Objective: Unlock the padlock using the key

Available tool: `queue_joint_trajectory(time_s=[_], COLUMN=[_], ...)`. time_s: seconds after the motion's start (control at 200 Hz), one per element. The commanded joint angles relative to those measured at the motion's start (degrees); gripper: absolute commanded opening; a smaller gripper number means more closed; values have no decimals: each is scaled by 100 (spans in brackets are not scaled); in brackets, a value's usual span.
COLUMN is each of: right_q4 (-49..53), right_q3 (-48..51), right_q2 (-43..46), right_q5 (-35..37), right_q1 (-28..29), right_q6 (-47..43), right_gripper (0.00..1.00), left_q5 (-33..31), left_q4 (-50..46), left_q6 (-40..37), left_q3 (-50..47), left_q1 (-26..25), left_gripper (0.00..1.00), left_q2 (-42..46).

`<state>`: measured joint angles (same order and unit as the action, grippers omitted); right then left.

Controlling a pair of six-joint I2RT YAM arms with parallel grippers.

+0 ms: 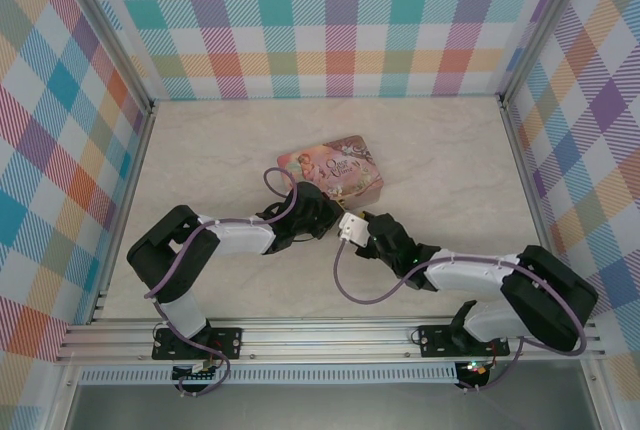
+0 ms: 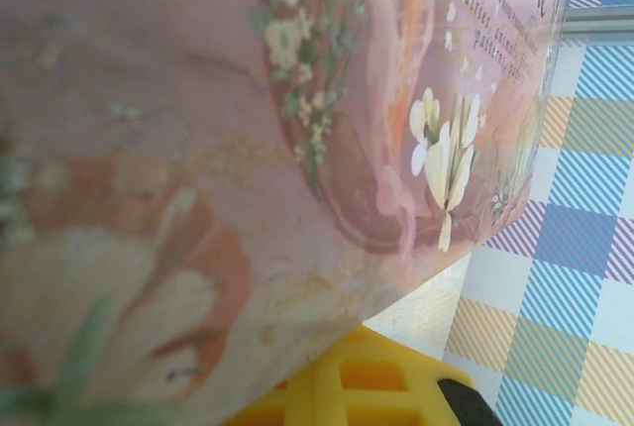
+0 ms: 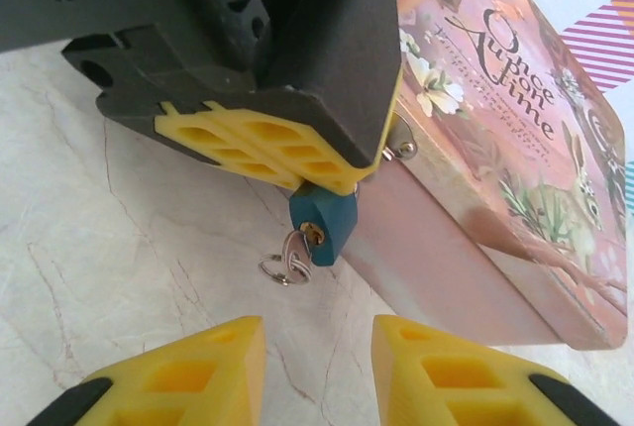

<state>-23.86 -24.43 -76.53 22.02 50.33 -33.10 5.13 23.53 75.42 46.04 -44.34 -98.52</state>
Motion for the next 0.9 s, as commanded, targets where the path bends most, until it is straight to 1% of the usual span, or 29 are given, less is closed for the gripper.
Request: queue_joint_trajectory(time_s=[0.0,0.18,0.53,0.625,0.785,0.895], right_q4=[-275,-708,-927,-1017,-1173,-1082], right_q3=[-176,-215,-344,-385,-357,-279], right_q2=[-324,-656,-831,-945,-795,-578], right_q5=[-140,-40,-211,-149,-294,-476], right_q1=[15,7,-4,-13,-118,-194], right_q6=[-273,-467,-412,-451,-302,-230], right_gripper=[32,29,24,22,22,32], left_q5=[270,296,338,334,342,347], left_q4=[-254,-254,-182,-186,-182,-193], left_q6=[412,443,507,512,518,513], left_q3=[-11,9,26,18,17,19], left_q1=[48,48,51,56,50,58], left_gripper=[0,0,0,0,0,0], left_q2=[53,52,36,60,72,62])
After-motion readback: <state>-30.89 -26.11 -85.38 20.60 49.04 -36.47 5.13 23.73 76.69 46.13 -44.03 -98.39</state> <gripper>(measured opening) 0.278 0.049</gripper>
